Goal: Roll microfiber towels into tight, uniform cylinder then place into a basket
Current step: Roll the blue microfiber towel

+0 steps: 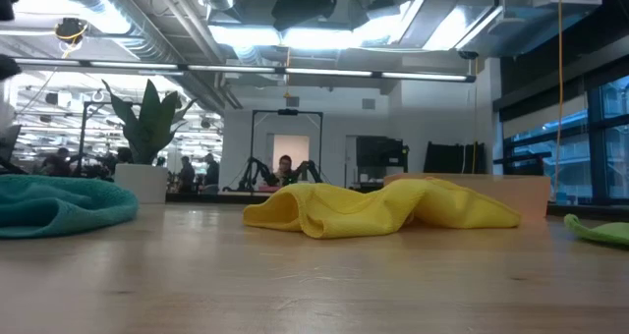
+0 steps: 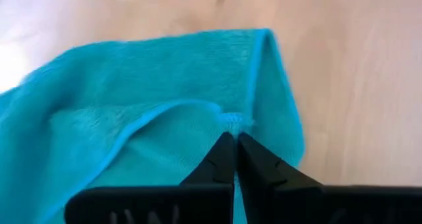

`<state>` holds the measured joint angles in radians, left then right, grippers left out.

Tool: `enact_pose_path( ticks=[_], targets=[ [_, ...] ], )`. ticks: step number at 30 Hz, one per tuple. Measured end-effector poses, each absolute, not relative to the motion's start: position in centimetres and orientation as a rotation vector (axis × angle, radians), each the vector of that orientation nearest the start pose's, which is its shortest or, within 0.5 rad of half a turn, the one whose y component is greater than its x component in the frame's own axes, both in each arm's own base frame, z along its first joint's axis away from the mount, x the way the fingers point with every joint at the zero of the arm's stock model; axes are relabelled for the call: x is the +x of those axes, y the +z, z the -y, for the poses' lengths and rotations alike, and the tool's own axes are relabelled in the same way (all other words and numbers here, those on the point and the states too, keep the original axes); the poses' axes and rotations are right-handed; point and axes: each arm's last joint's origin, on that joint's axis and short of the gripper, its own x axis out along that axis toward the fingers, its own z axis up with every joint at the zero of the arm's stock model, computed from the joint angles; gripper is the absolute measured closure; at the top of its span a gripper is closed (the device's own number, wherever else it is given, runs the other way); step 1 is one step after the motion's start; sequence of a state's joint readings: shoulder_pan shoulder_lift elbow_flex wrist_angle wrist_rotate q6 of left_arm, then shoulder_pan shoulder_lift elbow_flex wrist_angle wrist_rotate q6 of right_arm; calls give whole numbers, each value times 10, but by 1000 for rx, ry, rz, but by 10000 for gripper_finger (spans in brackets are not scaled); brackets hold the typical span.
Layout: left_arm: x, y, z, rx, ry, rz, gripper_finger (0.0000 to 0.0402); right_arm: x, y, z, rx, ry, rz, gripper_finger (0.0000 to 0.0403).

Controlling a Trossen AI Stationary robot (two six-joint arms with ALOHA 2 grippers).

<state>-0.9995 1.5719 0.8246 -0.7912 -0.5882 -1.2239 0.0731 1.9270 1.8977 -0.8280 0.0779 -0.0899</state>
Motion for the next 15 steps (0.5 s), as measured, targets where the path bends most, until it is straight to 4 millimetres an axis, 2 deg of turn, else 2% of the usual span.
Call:
enact_pose_path(
  ticks=[8, 11, 15],
  targets=[
    [129, 161, 203, -273, 525, -955, 401, 421, 331, -29, -147, 33, -855, 246],
    [124, 161, 207, -395, 566, -923, 401, 421, 331, -29, -149, 34, -854, 246],
    [116, 161, 211, -472, 583, -906, 401, 421, 331, -29, -155, 37, -853, 246]
  ],
)
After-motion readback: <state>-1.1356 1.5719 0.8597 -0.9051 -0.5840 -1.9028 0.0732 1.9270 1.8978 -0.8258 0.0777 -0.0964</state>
